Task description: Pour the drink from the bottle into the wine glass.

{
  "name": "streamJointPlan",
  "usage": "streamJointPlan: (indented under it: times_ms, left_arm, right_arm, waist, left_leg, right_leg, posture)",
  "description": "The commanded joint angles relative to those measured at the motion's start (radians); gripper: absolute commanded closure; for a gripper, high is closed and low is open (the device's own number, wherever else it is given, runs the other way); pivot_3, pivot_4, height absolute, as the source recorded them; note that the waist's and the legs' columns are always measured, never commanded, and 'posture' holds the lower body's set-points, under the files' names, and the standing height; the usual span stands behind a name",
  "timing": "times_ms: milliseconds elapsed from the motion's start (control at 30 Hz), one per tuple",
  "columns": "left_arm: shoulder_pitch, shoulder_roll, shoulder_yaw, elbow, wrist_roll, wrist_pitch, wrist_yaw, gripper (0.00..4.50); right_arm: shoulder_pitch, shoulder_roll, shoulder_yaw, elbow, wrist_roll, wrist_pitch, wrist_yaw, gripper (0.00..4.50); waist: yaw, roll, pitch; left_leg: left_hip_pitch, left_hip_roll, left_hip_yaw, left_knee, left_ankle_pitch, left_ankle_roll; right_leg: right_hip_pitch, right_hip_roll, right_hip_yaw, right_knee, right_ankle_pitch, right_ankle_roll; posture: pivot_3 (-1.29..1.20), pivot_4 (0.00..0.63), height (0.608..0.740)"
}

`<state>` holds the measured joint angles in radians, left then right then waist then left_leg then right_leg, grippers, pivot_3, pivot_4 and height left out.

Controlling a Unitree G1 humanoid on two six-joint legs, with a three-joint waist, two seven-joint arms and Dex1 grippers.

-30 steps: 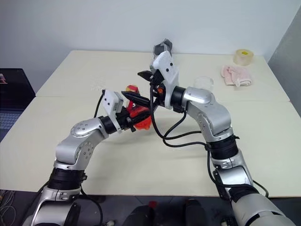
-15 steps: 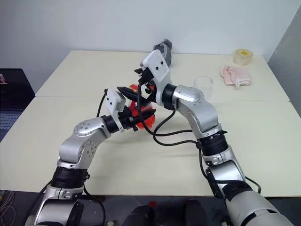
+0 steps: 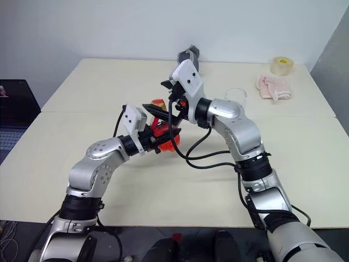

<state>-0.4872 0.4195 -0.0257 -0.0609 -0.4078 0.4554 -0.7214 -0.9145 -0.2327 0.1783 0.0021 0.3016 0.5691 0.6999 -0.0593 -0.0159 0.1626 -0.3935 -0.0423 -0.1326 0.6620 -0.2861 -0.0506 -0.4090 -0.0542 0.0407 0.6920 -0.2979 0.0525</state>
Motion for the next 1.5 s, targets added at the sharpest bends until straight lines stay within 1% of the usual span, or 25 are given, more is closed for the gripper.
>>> streamJointPlan:
  times_ms: [33,200,333,433,533,633,767,933,1067,1233,1500]
  left_arm:
    - [-0.019,0.007,0.043,-0.073,-0.019,-0.024,0.006,2.68]
    - [-0.013,0.010,0.039,-0.075,-0.019,-0.030,0.006,2.68]
    - [-0.011,0.010,0.038,-0.075,-0.019,-0.033,0.001,2.68]
    - [-0.011,0.009,0.041,-0.070,-0.017,-0.035,-0.002,2.68]
    - [-0.007,0.008,0.043,-0.068,-0.015,-0.039,-0.005,2.68]
    - [-0.010,0.006,0.044,-0.058,-0.012,-0.046,-0.011,2.68]
    - [-0.014,0.003,0.044,-0.048,-0.010,-0.053,-0.017,2.68]
    - [-0.024,-0.003,0.037,-0.027,-0.008,-0.066,-0.026,2.68]
    - [-0.026,-0.011,0.034,-0.030,-0.012,-0.063,-0.031,2.68]
    - [-0.027,-0.018,0.044,-0.040,-0.027,-0.053,-0.039,2.91]
    - [-0.029,-0.018,0.032,-0.040,-0.013,-0.053,-0.035,2.92]
  right_arm:
    - [0.011,-0.055,-0.060,-0.012,-0.001,0.028,-0.013,0.03]
    - [0.025,-0.096,-0.069,-0.035,0.024,0.055,-0.012,0.03]
    - [0.062,-0.134,-0.070,-0.081,0.055,0.081,0.015,0.03]
    - [0.077,-0.142,-0.076,-0.105,0.081,0.099,0.035,0.03]
    - [0.094,-0.140,-0.094,-0.141,0.157,0.130,0.089,0.03]
    - [0.094,-0.122,-0.114,-0.154,0.228,0.157,0.124,0.03]
    - [0.062,-0.076,-0.108,-0.149,0.250,0.165,0.088,0.03]
    - [0.005,0.011,-0.080,-0.087,0.207,0.120,0.025,0.03]
    - [-0.025,0.056,-0.065,-0.038,0.172,0.080,0.002,0.03]
    - [-0.046,0.080,-0.050,0.001,0.140,0.046,-0.004,0.00]
    - [-0.068,0.107,-0.043,0.031,0.120,0.023,-0.008,0.00]
  waist:
    - [-0.001,0.000,0.000]
    - [0.000,0.000,0.000]
    - [0.003,0.000,0.000]
    - [0.003,0.000,0.000]
    - [-0.001,0.000,0.000]
    - [-0.001,0.000,0.000]
    - [0.001,0.000,0.000]
    - [0.000,0.000,0.000]
    - [0.001,0.000,0.000]
    - [0.001,0.000,0.000]
    - [0.000,0.000,0.000]
  left_leg:
    - [0.000,0.000,0.000,0.000,0.000,0.000]
    - [0.000,0.000,0.000,0.000,0.000,0.000]
    - [0.000,0.000,0.000,0.000,0.000,0.000]
    - [-0.001,0.000,0.000,0.000,0.000,0.000]
    - [0.000,0.001,0.000,0.000,0.000,0.000]
    - [0.000,0.001,0.000,0.000,0.000,0.000]
    - [0.000,0.001,0.000,0.000,0.000,0.000]
    - [0.000,0.001,0.000,0.000,0.000,0.000]
    - [0.000,0.000,0.000,0.000,0.000,0.000]
    - [0.000,0.000,0.000,0.000,0.000,0.000]
    - [0.000,0.000,0.000,0.000,0.000,0.000]
  right_leg:
    - [0.000,0.000,0.000,0.000,0.000,0.000]
    - [0.000,0.000,0.000,0.000,0.000,0.000]
    - [0.001,0.000,0.000,-0.001,0.000,0.000]
    - [0.001,0.000,0.000,-0.001,0.000,0.000]
    - [0.000,0.000,0.000,-0.001,0.000,0.000]
    - [0.000,0.000,0.000,0.000,0.000,0.000]
    - [0.001,0.000,0.000,0.000,0.000,0.000]
    - [0.000,0.000,0.000,0.000,0.000,0.000]
    - [0.000,0.000,0.000,0.000,0.000,0.000]
    - [0.000,0.000,0.000,0.000,0.000,0.000]
    - [0.000,0.000,0.000,0.000,0.000,0.000]
  posture:
    - [0.00,0.150,0.740]
    - [0.00,0.150,0.740]
    - [0.00,0.150,0.740]
    - [0.00,0.150,0.740]
    - [0.00,0.150,0.740]
    - [0.00,0.150,0.740]
    - [0.00,0.150,0.740]
    - [0.00,0.150,0.740]
    - [0.00,0.150,0.740]
    - [0.00,0.150,0.740]
    - [0.00,0.150,0.740]
